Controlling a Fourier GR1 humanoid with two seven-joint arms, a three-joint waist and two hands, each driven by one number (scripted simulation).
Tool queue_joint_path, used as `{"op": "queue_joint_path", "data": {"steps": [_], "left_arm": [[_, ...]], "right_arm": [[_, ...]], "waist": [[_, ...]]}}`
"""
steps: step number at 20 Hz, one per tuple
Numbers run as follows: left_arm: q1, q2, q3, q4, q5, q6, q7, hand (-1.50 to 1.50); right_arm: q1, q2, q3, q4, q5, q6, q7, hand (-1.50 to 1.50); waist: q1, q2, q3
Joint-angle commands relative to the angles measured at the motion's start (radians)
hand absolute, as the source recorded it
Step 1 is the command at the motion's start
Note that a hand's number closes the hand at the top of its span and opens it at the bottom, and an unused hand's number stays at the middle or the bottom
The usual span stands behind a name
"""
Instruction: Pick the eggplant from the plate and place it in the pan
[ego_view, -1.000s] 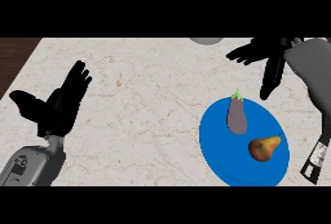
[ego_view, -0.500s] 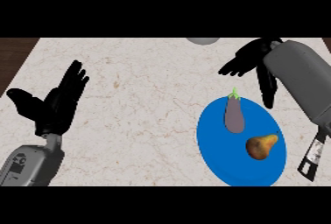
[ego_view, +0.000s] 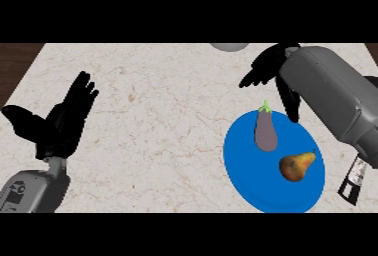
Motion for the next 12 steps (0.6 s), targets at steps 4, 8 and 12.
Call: {"op": "queue_joint_path", "data": {"steps": [4,8,12], "left_arm": [[0.012,0.009,0.035,-0.001,0.000,-0.021,-0.005,0.00],[0.016,-0.031,-0.006,-0.030,-0.038,0.019,0.026,0.00],[0.013,0.001,0.034,-0.031,-0.014,-0.028,0.031,0.00]], "right_arm": [[-0.024,0.044,0.009,0.066,0.068,0.042,-0.131,-1.50],[-0.014,0.099,0.025,0.081,0.100,0.050,-0.114,-1.50],[-0.007,0.143,0.048,0.128,0.152,0.004,-0.120,-1.50]], "waist": [[-0.008,-0.002,0.000],[-0.018,-0.007,0.000],[-0.018,-0.006,0.000]]}}
